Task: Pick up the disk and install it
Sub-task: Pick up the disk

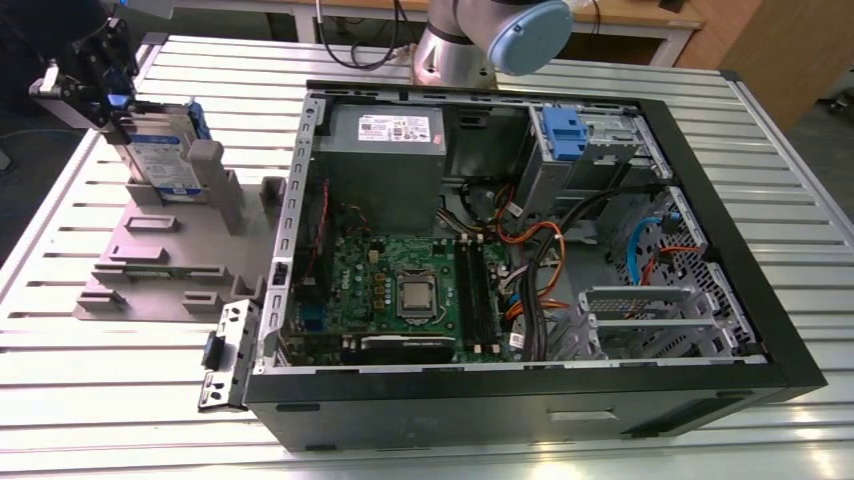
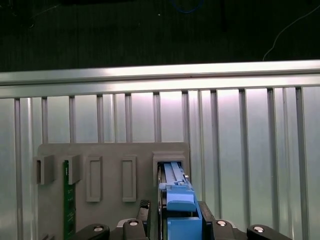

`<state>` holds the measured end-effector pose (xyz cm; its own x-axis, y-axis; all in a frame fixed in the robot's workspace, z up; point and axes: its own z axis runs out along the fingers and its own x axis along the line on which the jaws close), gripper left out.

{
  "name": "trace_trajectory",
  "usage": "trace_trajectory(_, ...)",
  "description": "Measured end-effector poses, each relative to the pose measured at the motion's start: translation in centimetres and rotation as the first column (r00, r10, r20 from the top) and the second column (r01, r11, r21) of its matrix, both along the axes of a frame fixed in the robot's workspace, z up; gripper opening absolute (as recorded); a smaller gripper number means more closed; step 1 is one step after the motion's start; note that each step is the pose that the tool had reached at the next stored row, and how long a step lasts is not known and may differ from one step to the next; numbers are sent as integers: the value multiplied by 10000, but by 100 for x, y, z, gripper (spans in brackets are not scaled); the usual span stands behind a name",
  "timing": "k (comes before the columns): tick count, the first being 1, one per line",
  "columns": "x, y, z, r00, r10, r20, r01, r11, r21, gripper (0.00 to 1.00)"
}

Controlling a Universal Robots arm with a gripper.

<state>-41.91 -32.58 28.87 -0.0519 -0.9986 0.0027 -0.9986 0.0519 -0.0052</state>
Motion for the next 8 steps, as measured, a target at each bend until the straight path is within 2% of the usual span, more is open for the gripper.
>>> trace_trajectory(8,0,14,-3,10000,1,1,-1,10000,0,48)
